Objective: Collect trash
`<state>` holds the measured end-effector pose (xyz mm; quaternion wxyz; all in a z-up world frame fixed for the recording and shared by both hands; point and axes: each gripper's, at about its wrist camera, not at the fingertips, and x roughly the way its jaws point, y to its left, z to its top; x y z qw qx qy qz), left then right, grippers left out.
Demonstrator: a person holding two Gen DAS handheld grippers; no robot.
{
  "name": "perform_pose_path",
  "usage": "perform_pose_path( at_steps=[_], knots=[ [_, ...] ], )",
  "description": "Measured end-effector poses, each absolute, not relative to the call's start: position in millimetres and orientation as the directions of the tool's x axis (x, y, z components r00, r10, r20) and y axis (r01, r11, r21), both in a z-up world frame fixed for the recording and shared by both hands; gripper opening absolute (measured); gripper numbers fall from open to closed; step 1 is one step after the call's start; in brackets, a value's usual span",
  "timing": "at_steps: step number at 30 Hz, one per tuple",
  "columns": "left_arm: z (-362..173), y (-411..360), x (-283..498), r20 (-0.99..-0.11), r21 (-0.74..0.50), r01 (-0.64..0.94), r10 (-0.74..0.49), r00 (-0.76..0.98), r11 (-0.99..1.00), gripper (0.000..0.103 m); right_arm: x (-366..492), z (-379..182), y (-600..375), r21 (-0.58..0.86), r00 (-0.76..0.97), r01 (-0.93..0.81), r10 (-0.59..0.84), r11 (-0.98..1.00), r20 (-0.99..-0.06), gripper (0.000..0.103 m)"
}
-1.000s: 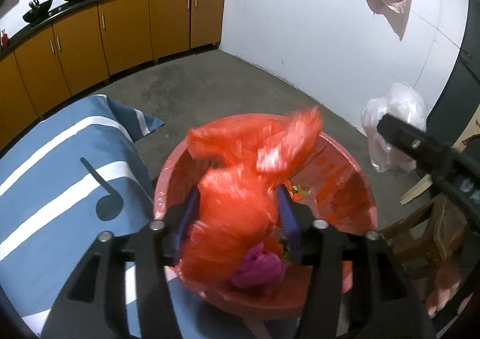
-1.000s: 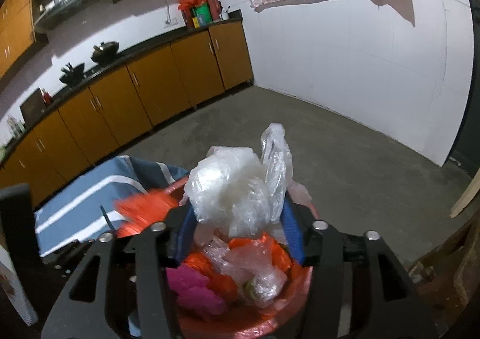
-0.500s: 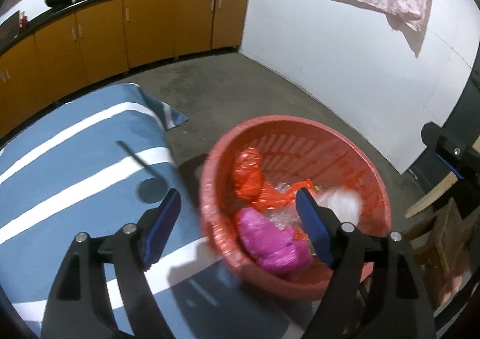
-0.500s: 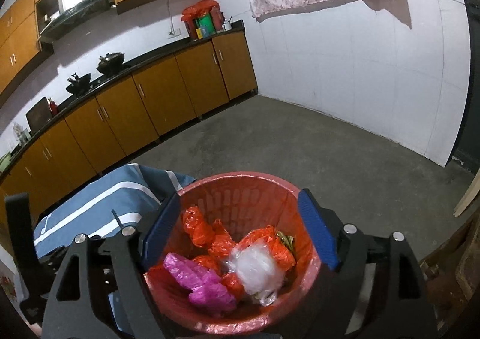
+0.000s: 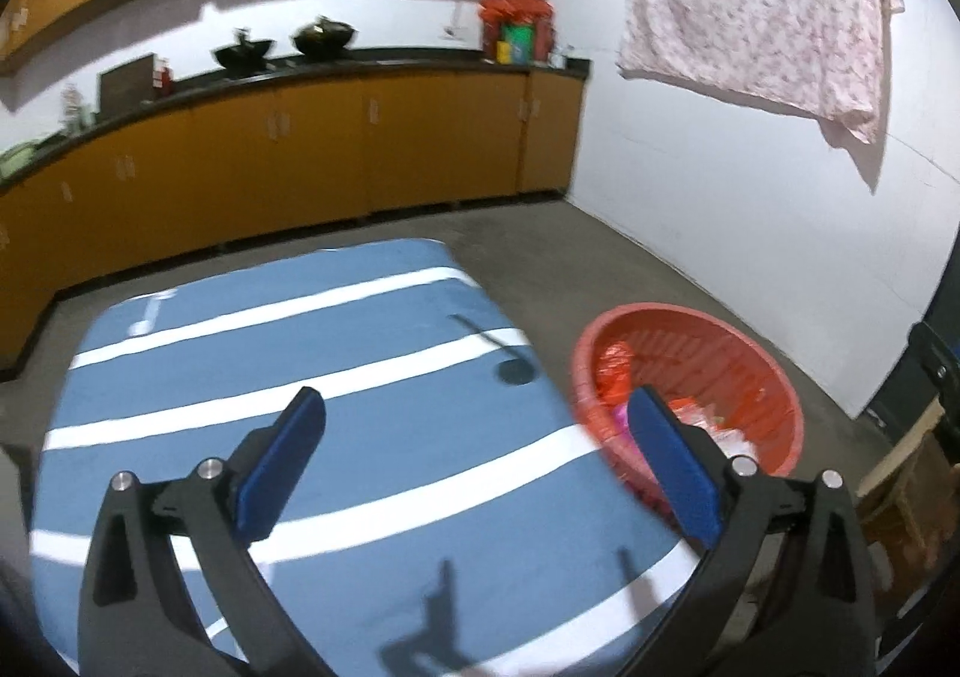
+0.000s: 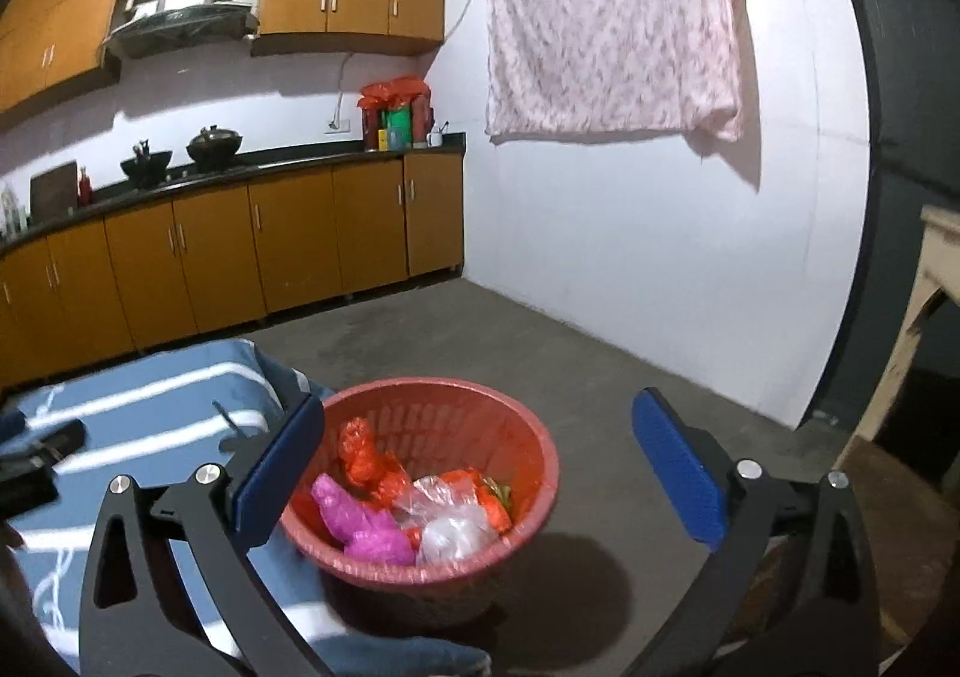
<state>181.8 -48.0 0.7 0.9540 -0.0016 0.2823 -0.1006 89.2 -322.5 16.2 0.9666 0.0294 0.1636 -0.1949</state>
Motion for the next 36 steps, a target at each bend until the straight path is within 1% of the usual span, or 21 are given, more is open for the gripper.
perform_pose_path(
  at_steps=[4,9,17,21,31,36],
  knots=[
    [5.0,-18.8,147.7,-0.513,-0.028,0.113,-0.111,0.851,0.993,0.099,65.7,12.3,-301.4,-0.027,0.872,0.379,-0.367,0.925,-0.323,0.101],
    [7.3,6.3,109.6,-0.496,-0.019,0.065,-0.066,0.866,0.998,0.099,43.0,8.6,-277.5,-0.051,0.876,0.354,-0.350,0.934,-0.331,0.101],
    [3.5,19.4,63.9,-0.483,0.022,0.058,-0.040,0.875,0.998,0.099,22.9,10.5,-254.9,-0.036,0.898,0.295,-0.290,0.955,-0.331,0.101],
    [7.4,22.0,45.3,-0.456,0.025,0.057,-0.040,0.889,0.998,0.099,13.8,8.6,-245.2,-0.029,0.908,0.261,-0.256,0.965,-0.333,0.101],
    [7.5,25.3,17.4,-0.424,0.039,0.040,-0.019,0.906,0.998,0.099,-3.4,2.8,-228.3,-0.047,0.916,0.220,-0.223,0.974,-0.334,0.101],
    [7.1,24.8,8.2,-0.412,0.064,0.016,0.012,0.911,0.998,0.099,-11.0,-0.4,-221.2,-0.066,0.918,0.209,-0.219,0.976,-0.330,0.101]
  ],
)
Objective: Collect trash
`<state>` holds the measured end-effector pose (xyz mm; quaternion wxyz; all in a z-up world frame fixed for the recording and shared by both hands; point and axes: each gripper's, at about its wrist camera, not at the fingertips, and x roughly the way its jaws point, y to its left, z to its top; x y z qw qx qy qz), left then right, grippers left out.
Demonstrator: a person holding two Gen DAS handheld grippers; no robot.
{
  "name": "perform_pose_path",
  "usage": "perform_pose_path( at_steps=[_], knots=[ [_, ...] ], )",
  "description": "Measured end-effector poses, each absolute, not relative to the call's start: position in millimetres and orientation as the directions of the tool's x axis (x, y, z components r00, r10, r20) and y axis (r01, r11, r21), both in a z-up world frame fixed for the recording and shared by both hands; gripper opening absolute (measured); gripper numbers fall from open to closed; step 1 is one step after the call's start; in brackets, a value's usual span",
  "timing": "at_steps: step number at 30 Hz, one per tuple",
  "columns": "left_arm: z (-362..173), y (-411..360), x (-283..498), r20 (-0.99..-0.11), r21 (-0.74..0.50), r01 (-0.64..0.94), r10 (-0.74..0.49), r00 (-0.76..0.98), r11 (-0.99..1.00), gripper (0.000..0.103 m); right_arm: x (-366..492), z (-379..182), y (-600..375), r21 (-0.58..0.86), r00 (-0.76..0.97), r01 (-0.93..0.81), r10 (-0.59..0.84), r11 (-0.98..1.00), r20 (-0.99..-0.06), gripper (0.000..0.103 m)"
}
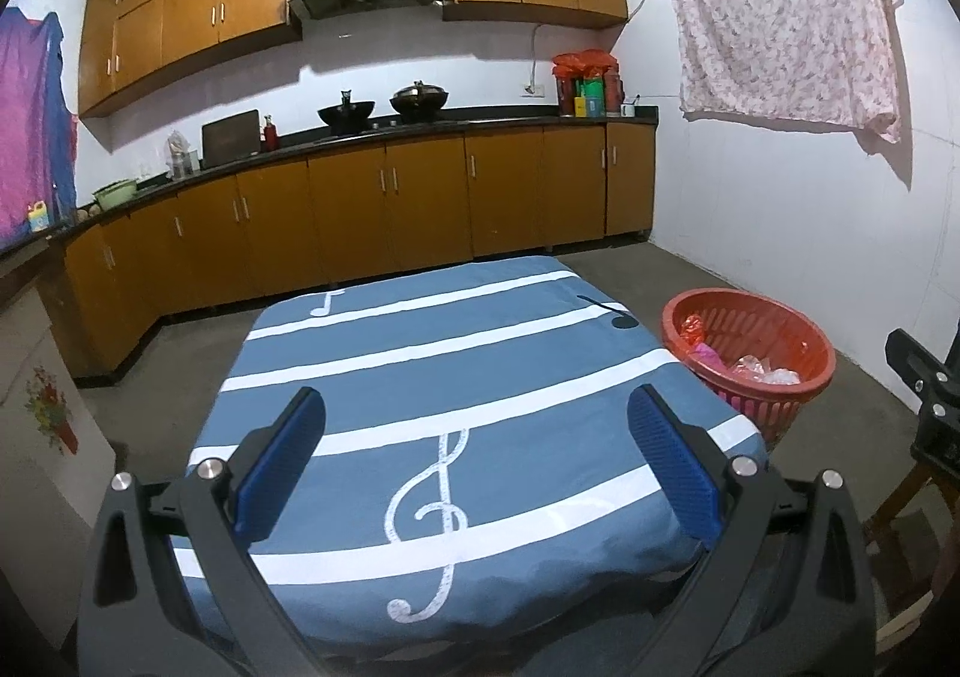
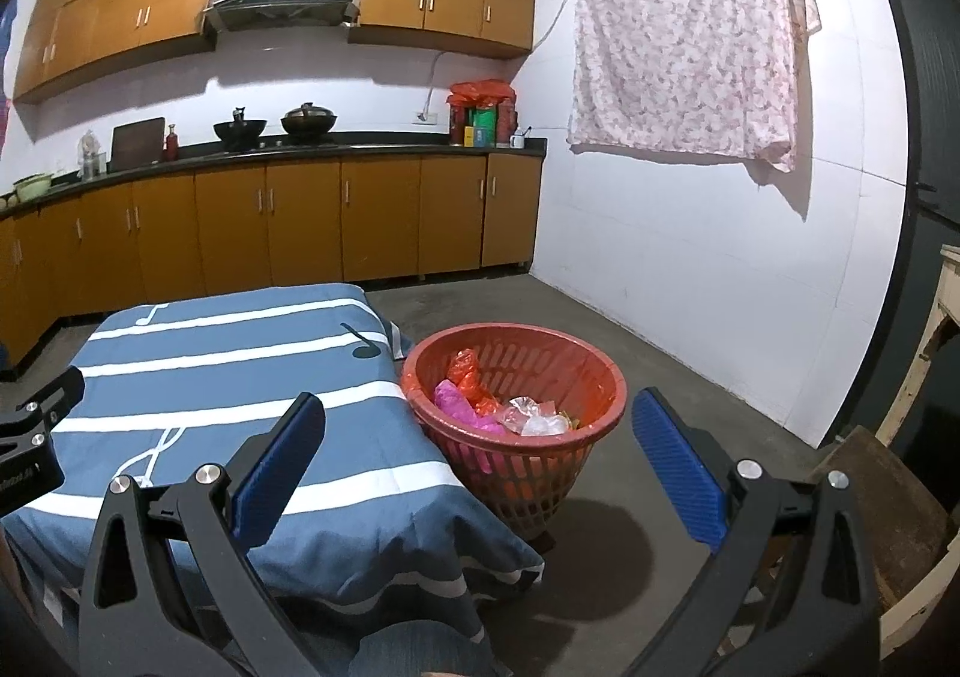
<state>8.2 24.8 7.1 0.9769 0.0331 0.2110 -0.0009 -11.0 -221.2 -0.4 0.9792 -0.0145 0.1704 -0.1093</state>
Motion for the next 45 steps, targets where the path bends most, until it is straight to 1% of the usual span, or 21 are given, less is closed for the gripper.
perform_pose_path(
  at_steps=[21,45],
  knots=[
    [3.2,33.0,-5.2,-0.420,0.027,0.015,-0.002,0.907,1.000,0.099,-20.9,-5.6,-218.7,-0.043,0.914,0.209,-0.211,0.977,-0.347,0.101],
    [4.9,32.9,-7.6,-0.417,0.015,0.023,-0.014,0.909,1.000,0.099,-21.9,-5.4,-217.3,-0.041,0.912,0.208,-0.209,0.977,-0.353,0.101]
  ],
)
